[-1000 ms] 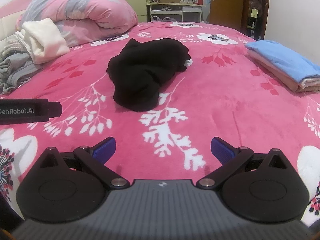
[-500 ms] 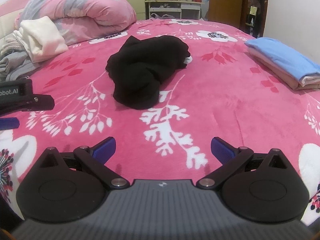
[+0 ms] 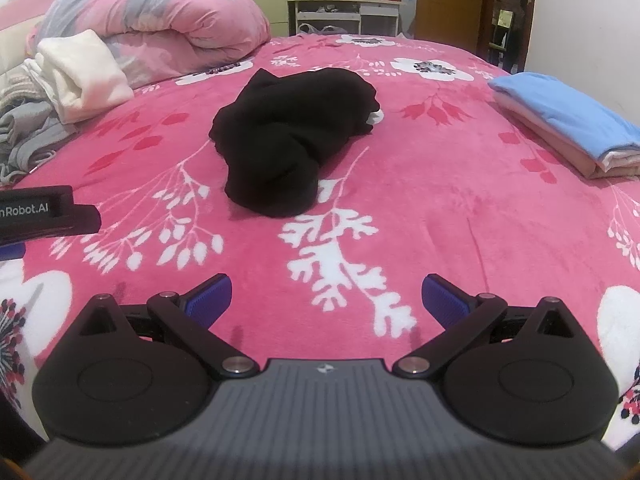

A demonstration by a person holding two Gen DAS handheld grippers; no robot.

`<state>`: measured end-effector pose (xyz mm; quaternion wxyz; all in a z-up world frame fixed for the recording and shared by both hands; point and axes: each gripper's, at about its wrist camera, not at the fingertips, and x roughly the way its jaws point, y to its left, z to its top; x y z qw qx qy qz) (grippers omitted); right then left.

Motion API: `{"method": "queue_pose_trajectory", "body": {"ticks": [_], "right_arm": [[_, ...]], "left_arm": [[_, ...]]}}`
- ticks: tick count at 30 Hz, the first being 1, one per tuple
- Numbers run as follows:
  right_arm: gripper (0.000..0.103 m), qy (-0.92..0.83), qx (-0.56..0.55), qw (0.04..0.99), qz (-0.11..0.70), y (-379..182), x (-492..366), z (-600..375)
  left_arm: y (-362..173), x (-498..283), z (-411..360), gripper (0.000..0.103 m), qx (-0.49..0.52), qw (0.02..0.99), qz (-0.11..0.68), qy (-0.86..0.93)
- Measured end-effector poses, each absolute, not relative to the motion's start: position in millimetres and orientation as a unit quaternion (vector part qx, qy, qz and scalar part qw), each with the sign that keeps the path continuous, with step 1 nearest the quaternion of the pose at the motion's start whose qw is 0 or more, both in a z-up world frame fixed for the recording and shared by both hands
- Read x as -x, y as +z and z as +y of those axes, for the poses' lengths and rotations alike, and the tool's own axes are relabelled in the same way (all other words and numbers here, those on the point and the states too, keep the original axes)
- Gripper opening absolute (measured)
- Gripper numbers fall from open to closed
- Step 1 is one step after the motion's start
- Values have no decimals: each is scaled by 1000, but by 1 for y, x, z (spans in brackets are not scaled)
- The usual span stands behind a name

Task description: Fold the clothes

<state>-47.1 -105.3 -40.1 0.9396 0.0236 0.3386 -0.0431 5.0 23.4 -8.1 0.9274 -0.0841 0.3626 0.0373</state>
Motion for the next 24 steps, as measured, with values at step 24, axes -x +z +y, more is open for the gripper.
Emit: {"method": "queue_pose_trajectory", "body": {"ticks": [24], "right_arm": [[102, -45, -12, 940, 337, -37, 44, -102]], "left_arm": [[-6, -4, 16, 103, 64, 931, 359, 22]]}}
